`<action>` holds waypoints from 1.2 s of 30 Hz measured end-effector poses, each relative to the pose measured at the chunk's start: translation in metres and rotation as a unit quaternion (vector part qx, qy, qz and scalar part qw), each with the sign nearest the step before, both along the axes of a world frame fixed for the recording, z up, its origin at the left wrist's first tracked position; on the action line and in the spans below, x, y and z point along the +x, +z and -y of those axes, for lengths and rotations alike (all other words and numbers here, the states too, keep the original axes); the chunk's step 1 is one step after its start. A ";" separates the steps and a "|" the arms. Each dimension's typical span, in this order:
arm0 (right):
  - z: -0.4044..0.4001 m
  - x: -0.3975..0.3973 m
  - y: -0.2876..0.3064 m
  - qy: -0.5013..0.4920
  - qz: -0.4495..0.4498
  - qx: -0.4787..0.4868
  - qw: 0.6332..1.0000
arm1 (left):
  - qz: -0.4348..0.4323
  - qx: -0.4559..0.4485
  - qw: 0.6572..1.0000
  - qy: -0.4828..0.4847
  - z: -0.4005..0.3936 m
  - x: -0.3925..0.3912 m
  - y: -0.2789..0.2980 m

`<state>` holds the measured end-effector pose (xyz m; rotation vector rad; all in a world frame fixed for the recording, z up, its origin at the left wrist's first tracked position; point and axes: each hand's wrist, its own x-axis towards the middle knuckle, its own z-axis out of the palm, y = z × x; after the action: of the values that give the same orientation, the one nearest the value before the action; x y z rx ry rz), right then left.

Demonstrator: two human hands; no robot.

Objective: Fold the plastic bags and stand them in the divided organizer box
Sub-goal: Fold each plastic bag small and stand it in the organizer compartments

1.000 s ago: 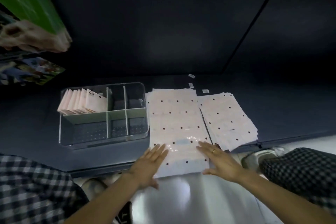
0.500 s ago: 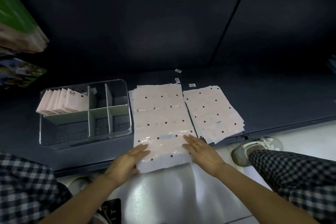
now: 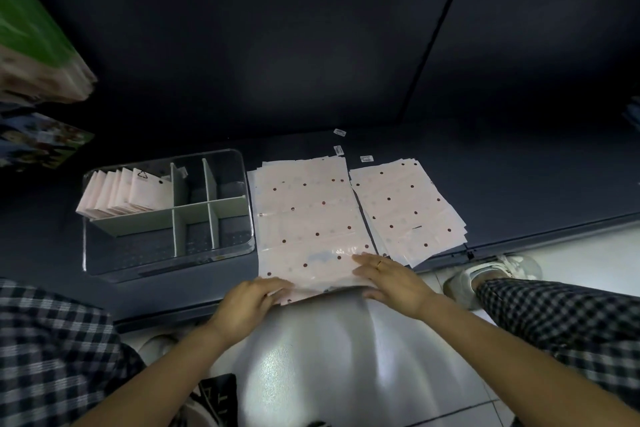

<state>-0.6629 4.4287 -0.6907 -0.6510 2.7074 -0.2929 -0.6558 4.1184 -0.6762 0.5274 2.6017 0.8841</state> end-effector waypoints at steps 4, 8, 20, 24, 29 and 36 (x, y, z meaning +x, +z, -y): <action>0.003 -0.023 0.045 -0.030 0.141 0.006 0.989 | 0.059 0.139 0.986 0.065 -0.009 -0.013 0.018; 0.006 -0.056 0.091 -0.108 0.211 -0.094 0.967 | 0.068 0.272 0.948 0.148 -0.015 -0.028 0.039; 0.047 -0.147 0.055 -0.332 0.159 -0.220 0.903 | -0.187 0.003 0.980 0.065 -0.034 -0.050 0.026; 0.052 -0.165 0.029 -0.349 0.141 -0.156 0.913 | -0.125 -0.122 0.984 -0.024 -0.033 -0.040 -0.015; 0.062 -0.156 0.015 -0.386 0.067 -0.091 0.916 | -0.124 -0.233 0.961 -0.084 -0.023 -0.033 -0.029; 0.090 -0.050 0.002 -0.003 -0.110 -0.062 0.992 | -0.129 -0.258 0.951 -0.113 -0.027 -0.035 -0.029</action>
<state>-0.7127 4.3390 -0.6889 -0.7503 2.9196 -0.4148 -0.6905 4.1452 -0.7048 0.8034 2.7713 0.0481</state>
